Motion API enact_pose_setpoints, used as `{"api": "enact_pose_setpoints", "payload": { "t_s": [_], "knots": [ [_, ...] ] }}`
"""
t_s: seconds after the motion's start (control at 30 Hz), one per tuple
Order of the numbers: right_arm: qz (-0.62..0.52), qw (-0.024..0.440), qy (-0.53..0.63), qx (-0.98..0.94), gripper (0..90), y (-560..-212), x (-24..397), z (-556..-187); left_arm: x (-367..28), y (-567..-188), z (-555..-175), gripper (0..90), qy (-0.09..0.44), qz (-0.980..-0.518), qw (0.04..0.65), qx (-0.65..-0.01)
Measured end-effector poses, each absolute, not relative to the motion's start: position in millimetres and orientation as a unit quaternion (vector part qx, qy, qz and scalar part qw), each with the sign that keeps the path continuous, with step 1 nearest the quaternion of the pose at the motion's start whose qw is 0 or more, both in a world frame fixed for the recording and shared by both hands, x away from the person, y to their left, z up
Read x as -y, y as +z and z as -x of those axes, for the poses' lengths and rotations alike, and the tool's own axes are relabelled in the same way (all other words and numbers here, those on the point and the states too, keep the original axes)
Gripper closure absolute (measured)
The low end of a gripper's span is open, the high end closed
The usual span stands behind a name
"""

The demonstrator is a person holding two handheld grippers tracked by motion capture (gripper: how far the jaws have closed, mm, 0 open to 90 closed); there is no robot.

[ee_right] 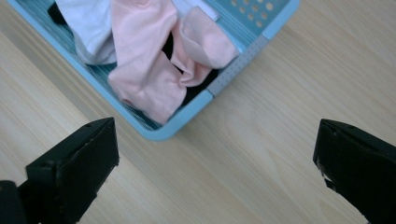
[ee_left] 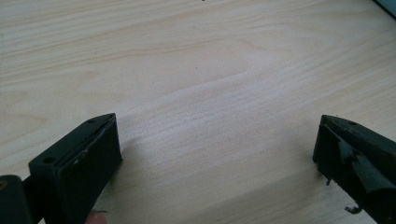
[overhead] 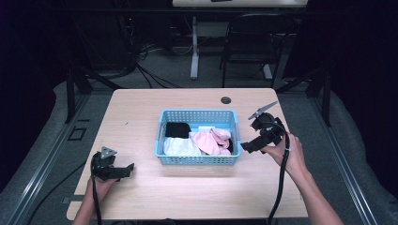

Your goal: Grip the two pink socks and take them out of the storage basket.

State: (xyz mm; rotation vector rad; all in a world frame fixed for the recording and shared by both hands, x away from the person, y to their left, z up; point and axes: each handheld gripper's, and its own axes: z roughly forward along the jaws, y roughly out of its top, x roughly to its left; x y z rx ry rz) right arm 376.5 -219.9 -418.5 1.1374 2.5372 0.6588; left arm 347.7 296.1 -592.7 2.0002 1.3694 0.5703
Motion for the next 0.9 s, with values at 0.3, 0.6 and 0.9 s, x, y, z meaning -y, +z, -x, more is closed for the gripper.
{"api": "enact_pose_setpoints", "payload": {
  "t_s": [0.3,0.6,0.9],
  "knots": [
    [-0.361,0.126,0.218,-0.898,0.0,-421,186,-395,-296,-593,-348,0.9,0.217,-0.761,0.32,-0.521],
    [-0.351,0.102,0.214,-0.906,0.3,-436,164,-414,-296,-593,-348,0.9,0.217,-0.761,0.32,-0.521],
    [-0.347,0.084,0.208,-0.911,11.5,-454,153,-433,-296,-593,-348,0.9,0.217,-0.761,0.32,-0.521]
  ]
}}
